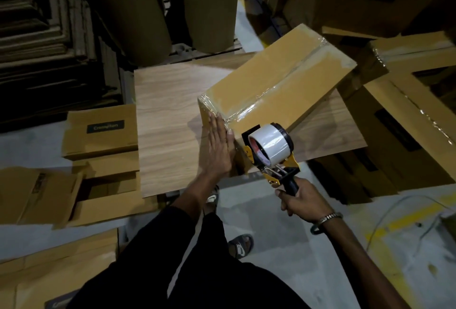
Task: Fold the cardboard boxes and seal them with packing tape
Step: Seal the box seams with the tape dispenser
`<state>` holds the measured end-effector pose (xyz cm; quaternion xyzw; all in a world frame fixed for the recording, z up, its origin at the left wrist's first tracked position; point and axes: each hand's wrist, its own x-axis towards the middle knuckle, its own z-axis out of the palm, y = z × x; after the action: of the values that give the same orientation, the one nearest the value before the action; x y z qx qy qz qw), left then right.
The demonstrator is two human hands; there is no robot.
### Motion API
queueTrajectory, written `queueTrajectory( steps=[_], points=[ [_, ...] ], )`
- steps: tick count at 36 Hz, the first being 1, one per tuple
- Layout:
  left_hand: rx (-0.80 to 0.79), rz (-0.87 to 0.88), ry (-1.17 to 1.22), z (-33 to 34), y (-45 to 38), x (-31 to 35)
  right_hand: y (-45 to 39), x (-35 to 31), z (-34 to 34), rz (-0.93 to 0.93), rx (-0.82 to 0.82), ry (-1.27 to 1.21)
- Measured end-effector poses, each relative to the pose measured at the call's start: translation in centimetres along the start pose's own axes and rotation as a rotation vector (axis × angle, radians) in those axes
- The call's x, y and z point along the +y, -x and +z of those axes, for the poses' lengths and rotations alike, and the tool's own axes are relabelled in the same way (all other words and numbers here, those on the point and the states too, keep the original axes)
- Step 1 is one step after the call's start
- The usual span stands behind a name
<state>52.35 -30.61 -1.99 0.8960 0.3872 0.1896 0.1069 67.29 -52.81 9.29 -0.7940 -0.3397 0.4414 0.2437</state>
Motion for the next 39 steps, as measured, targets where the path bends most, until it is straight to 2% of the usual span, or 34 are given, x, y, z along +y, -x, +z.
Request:
queueTrajectory(
  steps=[2,4,5,9,16,20,23,29,32,35,39],
  points=[
    [-0.031,-0.068,0.138,-0.9,-0.3,0.3,0.2,0.1,0.2,-0.004,0.011,0.017],
    [-0.075,-0.086,0.165,-0.8,0.3,0.6,0.6,0.3,0.2,0.0,0.029,0.0],
    [-0.044,-0.108,0.166,-0.5,0.3,0.5,0.9,0.6,0.1,0.008,0.036,-0.002],
    [-0.105,-0.282,0.307,-0.9,-0.9,0.9,1.9,1.7,-0.7,0.033,0.033,-0.021],
    [-0.116,-0.34,0.381,-0.7,-0.6,0.7,1.2,1.8,-0.1,0.07,0.027,-0.009],
    [-0.06,-0.27,0.311,-0.7,-0.7,0.9,0.9,2.4,0.5,0.119,0.022,-0.137],
    [-0.048,-0.27,0.353,-0.4,-0.8,0.9,1.1,2.7,0.7,0.113,0.012,-0.197],
    [-0.046,-0.295,0.412,-0.3,-0.8,1.1,0.9,2.4,0.4,0.225,-0.025,-0.264],
    [-0.029,-0.297,0.394,0.3,-0.8,0.8,2.0,4.7,0.5,0.306,-0.053,-0.207],
    [-0.048,-0.328,0.372,0.9,-0.5,0.5,3.4,7.4,1.0,0.378,-0.026,-0.236],
    [0.03,-0.218,0.297,1.3,-0.4,0.5,4.2,9.3,1.4,0.388,0.046,-0.261]
  ],
)
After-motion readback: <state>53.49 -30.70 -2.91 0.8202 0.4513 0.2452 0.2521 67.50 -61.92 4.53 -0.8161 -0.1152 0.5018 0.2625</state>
